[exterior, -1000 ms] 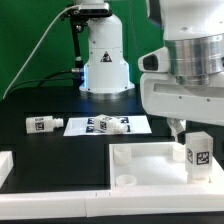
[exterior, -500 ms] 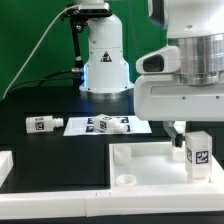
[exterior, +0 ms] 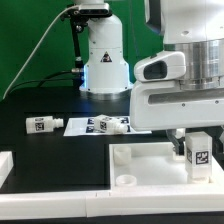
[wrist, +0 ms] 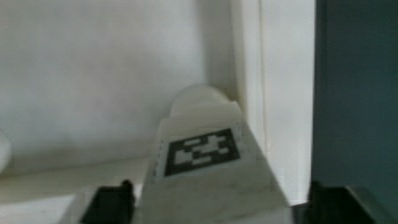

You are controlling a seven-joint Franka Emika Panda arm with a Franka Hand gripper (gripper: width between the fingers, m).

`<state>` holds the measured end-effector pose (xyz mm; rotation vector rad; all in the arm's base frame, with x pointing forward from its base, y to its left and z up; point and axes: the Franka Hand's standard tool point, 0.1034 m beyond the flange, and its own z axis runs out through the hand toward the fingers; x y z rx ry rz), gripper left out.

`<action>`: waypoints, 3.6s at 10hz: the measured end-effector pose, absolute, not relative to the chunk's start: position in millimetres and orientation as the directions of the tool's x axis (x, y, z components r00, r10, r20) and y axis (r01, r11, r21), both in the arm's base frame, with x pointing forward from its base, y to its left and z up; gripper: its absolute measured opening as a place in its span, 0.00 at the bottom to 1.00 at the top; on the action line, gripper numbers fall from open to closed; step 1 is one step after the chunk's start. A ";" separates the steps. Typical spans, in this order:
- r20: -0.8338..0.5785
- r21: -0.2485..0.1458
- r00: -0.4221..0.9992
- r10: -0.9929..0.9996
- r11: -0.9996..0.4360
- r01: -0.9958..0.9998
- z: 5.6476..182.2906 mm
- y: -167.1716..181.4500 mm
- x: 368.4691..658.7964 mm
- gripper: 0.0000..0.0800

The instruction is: Assemble one leg

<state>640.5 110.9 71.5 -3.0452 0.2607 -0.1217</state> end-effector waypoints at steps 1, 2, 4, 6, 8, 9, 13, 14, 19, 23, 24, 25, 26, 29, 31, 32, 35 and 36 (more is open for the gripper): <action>0.066 -0.094 0.968 -0.241 -0.968 -0.234 71.5 110.9 640.5 0.35; 0.057 -0.101 0.945 -0.321 -0.944 -0.315 71.4 111.1 640.4 0.35; 0.035 -0.107 0.855 -0.517 -0.853 -0.511 71.1 111.0 640.3 0.36; 0.007 -0.113 0.688 -0.726 -0.684 -0.721 71.3 110.3 640.5 0.36; -0.034 -0.120 0.471 -0.882 -0.464 -0.878 70.4 109.4 640.2 0.36; -0.059 -0.116 0.339 -0.939 -0.331 -0.937 69.8 110.1 639.7 0.36; -0.109 -0.109 0.148 -0.983 -0.136 -0.985 69.4 108.5 640.1 0.42; -0.101 -0.115 0.207 -0.973 -0.195 -0.974 69.3 108.5 640.0 0.42; -0.011 -0.137 0.730 -0.683 -0.722 -0.678 69.8 112.0 639.0 0.80; 0.071 -0.083 0.962 -0.263 -0.963 -0.257 73.4 116.9 642.3 0.81; 0.073 -0.072 0.988 -0.135 -0.989 -0.129 74.2 120.2 643.4 0.81; 0.071 -0.074 0.987 -0.144 -0.988 -0.139 73.7 119.7 645.2 0.81; 0.067 -0.077 0.980 -0.190 -0.980 -0.184 73.4 119.8 645.0 0.66; 0.054 -0.077 0.954 -0.293 -0.954 -0.289 71.6 115.2 643.6 0.37; 0.039 -0.086 0.870 -0.492 -0.869 -0.487 71.1 113.8 643.8 0.37; 0.034 -0.091 0.810 -0.585 -0.809 -0.581 70.5 111.7 643.9 0.37; -0.056 -0.119 0.464 -0.884 -0.455 -0.882 68.5 110.1 641.6 0.37; -0.104 -0.116 0.301 -0.948 -0.290 -0.950 68.3 111.7 641.2 0.37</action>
Offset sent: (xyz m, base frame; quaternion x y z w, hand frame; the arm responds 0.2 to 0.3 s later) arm 0.0016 -0.0092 -0.0001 -0.0524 0.0073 0.2583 0.9646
